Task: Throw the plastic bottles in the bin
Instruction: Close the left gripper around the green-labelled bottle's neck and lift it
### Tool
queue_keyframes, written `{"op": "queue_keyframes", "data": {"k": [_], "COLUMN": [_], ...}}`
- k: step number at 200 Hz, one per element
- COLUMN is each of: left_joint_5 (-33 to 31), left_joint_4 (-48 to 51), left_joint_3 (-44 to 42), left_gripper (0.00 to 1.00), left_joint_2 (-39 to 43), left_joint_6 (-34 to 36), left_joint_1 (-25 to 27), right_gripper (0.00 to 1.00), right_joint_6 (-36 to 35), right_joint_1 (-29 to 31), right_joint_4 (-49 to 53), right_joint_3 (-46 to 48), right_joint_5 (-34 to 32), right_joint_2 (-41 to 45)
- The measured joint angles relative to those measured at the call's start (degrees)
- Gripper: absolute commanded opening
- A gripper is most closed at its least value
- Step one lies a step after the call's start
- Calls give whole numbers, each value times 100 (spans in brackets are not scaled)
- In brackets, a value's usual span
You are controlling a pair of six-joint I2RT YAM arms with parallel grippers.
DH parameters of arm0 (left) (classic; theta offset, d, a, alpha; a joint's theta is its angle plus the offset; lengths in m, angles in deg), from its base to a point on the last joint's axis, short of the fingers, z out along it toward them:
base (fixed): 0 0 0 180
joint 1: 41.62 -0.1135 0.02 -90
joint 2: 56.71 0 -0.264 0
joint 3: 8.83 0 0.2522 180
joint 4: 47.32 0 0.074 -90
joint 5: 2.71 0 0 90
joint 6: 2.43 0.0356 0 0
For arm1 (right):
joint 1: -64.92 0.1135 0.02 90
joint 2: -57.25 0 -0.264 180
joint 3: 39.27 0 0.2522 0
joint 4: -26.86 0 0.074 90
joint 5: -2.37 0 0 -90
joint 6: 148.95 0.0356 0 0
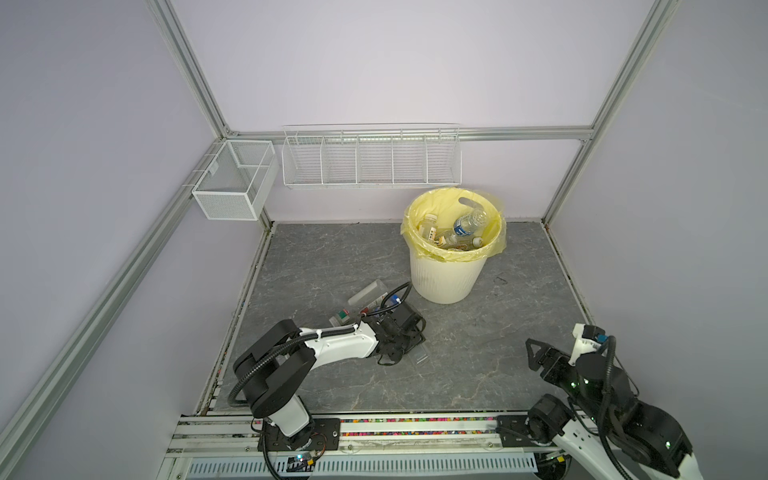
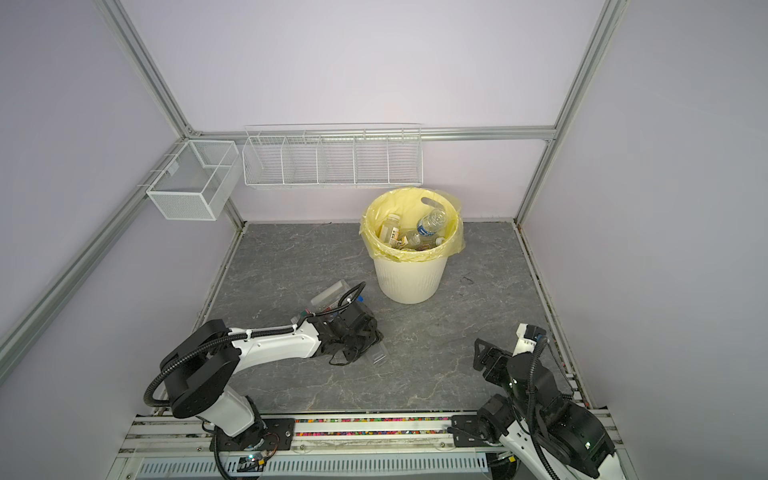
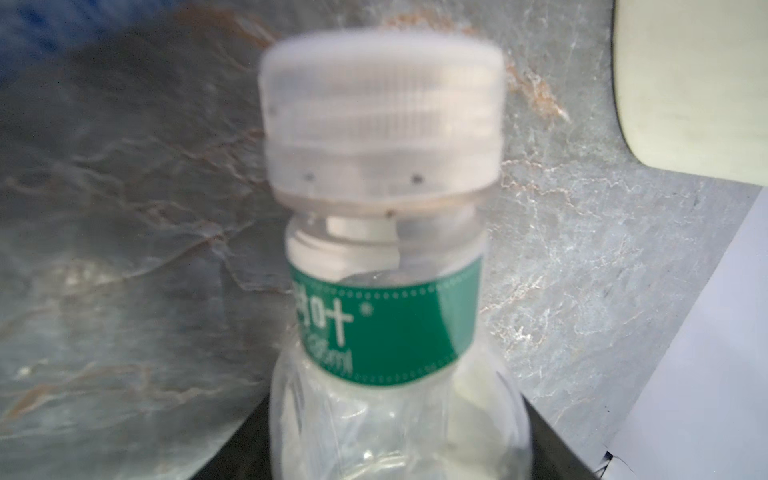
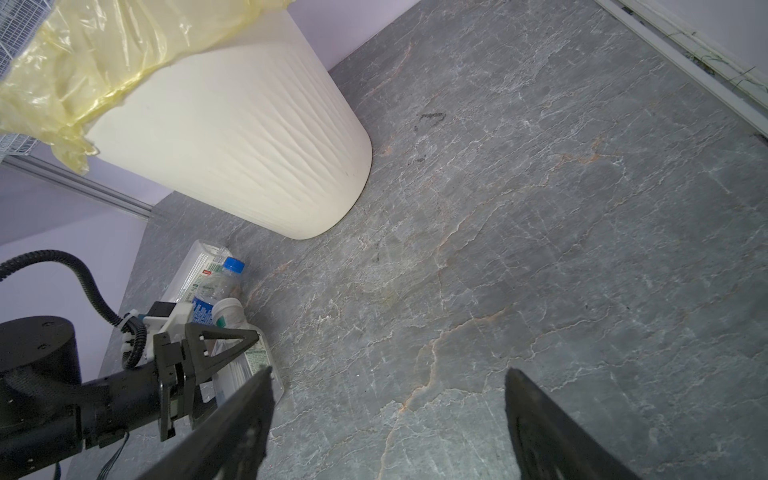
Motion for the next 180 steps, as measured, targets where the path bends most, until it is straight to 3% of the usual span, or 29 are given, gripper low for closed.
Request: {"op": "queue_keyframes", "data": {"k": [51,114,180], "left_joint_5": [59,-35,-339], "left_joint_4": [-804,-914,-1069], "left_joint_3": [-393,-433,-603], "left_gripper": [67,67,66], "left_joint_2": [120,208,1187], "left_joint_6": [131,664,1204], "left_joint_1": [339,756,844], "right_gripper": [88,88,88], "right_joint_6": [63,98,138], "right_joint_1": [0,0,0], "right_joint_4": [42,46,136], "right_joint_3": [4,4,4], "right_joint_5": [-39,-39,-35], "right_joint_2": [0,-4,-223]}}
